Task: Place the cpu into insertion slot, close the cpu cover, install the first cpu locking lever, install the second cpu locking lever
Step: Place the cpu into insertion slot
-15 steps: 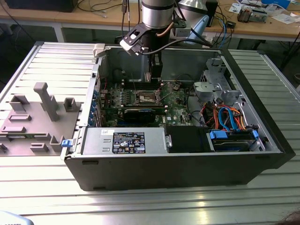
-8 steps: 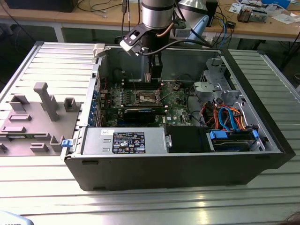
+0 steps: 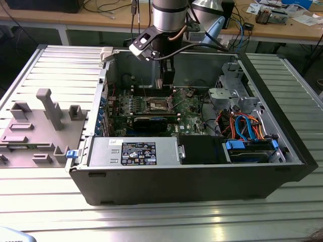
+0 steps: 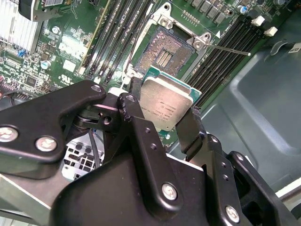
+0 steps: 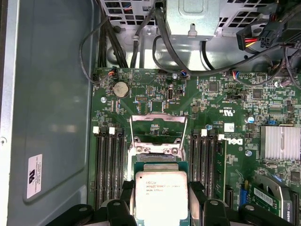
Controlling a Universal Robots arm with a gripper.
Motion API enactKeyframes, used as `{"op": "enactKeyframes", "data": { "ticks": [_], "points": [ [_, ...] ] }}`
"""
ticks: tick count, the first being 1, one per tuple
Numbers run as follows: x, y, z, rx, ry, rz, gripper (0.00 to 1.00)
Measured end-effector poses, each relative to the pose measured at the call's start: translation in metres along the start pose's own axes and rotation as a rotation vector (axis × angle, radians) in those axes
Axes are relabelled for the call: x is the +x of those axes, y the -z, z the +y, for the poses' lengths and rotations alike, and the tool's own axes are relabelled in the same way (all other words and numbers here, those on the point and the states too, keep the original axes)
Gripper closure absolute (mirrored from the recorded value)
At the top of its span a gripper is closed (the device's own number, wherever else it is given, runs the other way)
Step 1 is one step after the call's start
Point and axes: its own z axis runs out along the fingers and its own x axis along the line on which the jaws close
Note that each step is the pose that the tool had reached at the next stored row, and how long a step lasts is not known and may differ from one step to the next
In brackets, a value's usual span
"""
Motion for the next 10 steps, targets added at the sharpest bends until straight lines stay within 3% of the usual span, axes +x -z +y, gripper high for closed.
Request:
{"op": "enactKeyframes", "data": {
  "ticks": [10],
  "points": [
    [-0.0001,-0.0024,-0.0001,0.0000,0.000,0.0000,0.45]
  ]
}}
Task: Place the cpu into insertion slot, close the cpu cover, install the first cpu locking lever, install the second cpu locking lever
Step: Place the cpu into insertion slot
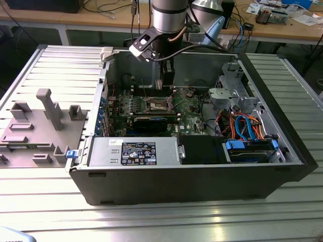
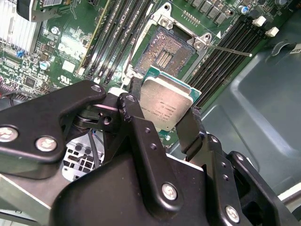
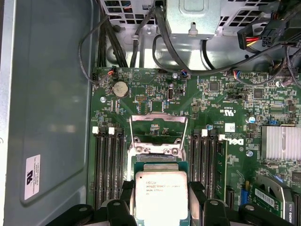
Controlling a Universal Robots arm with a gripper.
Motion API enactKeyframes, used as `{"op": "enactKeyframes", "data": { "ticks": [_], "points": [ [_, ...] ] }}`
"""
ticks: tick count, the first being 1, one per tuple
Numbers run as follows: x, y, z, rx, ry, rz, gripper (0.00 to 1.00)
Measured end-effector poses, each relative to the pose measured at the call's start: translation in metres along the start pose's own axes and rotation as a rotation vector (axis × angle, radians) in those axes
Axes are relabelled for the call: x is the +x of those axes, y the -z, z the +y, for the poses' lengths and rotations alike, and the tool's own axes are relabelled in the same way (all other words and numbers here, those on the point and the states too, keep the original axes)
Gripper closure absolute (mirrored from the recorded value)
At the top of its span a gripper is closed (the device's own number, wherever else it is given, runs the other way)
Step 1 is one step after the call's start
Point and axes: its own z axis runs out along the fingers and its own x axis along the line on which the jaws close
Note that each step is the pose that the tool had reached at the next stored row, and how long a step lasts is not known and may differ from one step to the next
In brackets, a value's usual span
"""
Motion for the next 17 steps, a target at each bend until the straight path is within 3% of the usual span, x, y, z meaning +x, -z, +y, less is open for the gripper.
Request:
{"op": "enactKeyframes", "data": {
  "ticks": [17],
  "points": [
    [-0.0001,-0.0032,-0.0001,0.0000,0.000,0.0000,0.45]
  ]
}}
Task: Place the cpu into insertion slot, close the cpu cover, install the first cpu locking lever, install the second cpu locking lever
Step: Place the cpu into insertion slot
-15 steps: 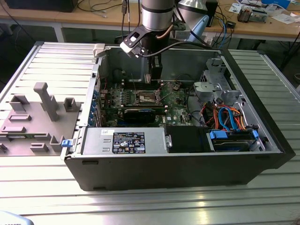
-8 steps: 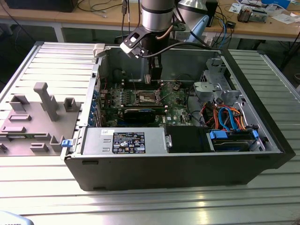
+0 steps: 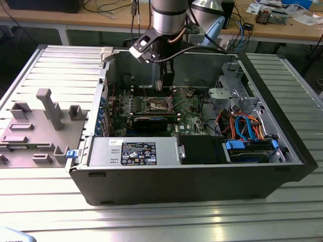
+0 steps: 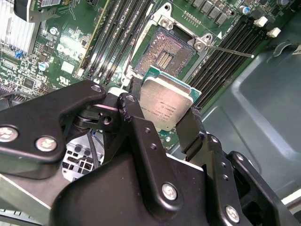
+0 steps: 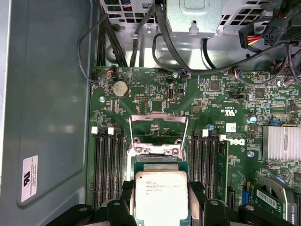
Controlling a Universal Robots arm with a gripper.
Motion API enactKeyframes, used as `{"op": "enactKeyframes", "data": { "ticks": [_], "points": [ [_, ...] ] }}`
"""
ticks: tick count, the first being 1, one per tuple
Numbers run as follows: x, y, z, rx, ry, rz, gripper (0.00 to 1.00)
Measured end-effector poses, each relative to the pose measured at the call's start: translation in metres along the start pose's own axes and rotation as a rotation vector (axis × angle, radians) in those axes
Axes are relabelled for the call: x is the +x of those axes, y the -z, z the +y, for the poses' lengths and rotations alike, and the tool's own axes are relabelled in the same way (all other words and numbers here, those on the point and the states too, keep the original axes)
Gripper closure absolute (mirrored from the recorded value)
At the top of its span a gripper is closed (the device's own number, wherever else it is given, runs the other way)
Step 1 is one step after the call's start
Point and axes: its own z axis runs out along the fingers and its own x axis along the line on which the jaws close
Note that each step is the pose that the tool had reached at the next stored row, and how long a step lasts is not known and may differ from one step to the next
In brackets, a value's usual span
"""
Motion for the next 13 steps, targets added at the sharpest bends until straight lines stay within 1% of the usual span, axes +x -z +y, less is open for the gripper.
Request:
{"op": "enactKeyframes", "data": {
  "ticks": [7,13],
  "points": [
    [0.0000,-0.0026,-0.0001,0.0000,0.000,0.0000,0.45],
    [-0.0001,-0.0036,-0.0001,0.0000,0.000,0.0000,0.45]
  ]
}}
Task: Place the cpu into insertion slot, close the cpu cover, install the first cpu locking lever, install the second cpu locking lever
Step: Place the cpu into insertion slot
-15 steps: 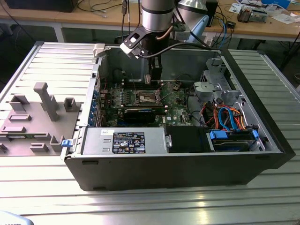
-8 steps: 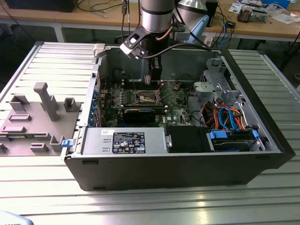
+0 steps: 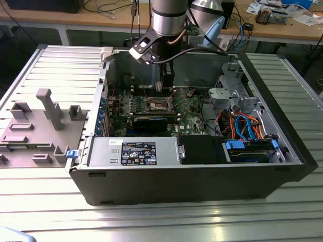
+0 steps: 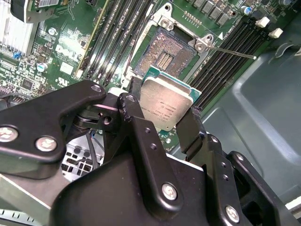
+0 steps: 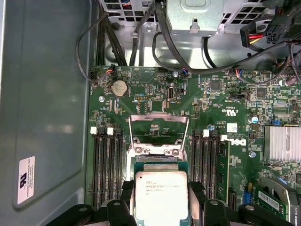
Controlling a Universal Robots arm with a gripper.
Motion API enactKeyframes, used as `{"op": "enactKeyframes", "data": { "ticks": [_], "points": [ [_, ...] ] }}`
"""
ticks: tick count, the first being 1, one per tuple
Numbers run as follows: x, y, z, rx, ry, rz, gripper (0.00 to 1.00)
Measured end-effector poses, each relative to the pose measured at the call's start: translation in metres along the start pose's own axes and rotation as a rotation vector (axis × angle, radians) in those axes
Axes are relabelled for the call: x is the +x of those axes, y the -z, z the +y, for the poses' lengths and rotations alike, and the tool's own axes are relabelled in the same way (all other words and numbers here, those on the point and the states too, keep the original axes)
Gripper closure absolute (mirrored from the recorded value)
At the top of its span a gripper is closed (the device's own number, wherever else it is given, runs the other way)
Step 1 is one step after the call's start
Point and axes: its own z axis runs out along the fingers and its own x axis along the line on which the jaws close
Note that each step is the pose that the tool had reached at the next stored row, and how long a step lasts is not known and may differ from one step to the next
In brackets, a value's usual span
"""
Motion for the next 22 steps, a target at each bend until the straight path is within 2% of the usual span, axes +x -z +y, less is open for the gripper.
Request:
{"op": "enactKeyframes", "data": {
  "ticks": [22],
  "points": [
    [-0.0001,-0.0041,-0.0002,0.0000,0.000,0.0000,0.45]
  ]
}}
